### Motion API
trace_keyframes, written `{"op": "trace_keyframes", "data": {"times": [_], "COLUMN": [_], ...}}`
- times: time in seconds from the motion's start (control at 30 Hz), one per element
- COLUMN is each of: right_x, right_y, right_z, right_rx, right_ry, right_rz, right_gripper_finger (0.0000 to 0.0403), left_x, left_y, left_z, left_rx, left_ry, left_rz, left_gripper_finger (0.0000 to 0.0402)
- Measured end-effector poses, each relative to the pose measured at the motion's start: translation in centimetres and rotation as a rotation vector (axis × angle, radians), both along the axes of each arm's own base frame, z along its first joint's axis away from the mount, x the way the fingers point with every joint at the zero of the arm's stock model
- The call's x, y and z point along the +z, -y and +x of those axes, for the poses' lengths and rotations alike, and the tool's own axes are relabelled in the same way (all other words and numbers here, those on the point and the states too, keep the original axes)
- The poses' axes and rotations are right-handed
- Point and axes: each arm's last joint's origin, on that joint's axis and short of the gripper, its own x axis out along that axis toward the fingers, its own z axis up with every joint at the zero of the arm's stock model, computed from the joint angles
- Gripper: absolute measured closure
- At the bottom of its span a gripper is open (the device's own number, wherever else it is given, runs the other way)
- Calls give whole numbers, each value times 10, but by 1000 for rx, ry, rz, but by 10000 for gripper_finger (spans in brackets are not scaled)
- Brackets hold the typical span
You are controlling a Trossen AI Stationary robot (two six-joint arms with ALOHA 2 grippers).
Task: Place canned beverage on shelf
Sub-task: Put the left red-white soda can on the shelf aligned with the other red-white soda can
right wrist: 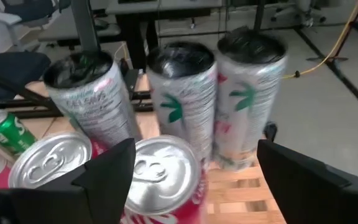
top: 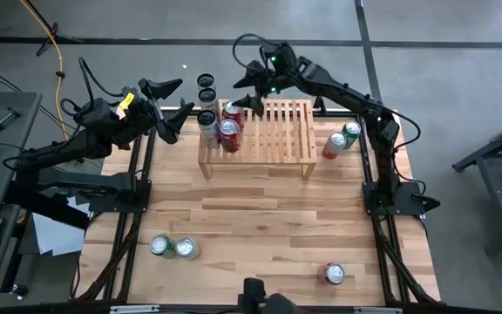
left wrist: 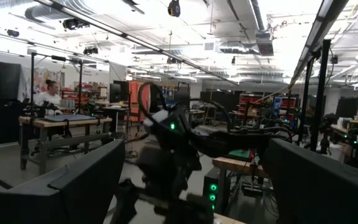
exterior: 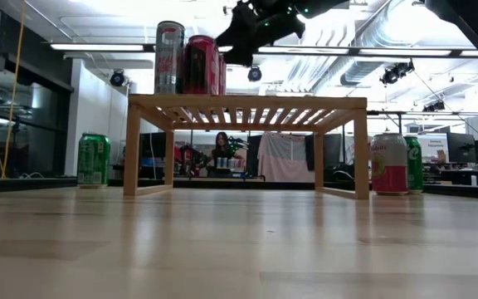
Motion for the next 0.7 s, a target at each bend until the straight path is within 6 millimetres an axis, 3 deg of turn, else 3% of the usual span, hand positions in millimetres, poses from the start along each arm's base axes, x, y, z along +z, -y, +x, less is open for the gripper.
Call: {"op": "trace_keyframes", "data": {"times": [0.2,0.33,0.53,0.63,0.7], "right_x": [14,7,-16,-26,-32], "right_y": [8,7,0,-1,-1], "right_z": [-16,-29,-39,-37,-32], "right_rx": [-13,-3,61,79,93], "right_ry": [-43,-171,-356,-362,-339], "right_rz": [31,76,141,155,159], "right_gripper_finger": [111,156,279,362,391], "left_x": [0,-1,-2,-2,-2], "left_y": [0,0,0,0,0], "left_z": [0,0,1,1,1], "left_rx": [0,0,0,0,3], "left_ry": [-2,-11,-24,-23,-23], "left_rz": [0,-2,-5,-4,-5], "left_gripper_finger": [16,16,16,16,16]}}
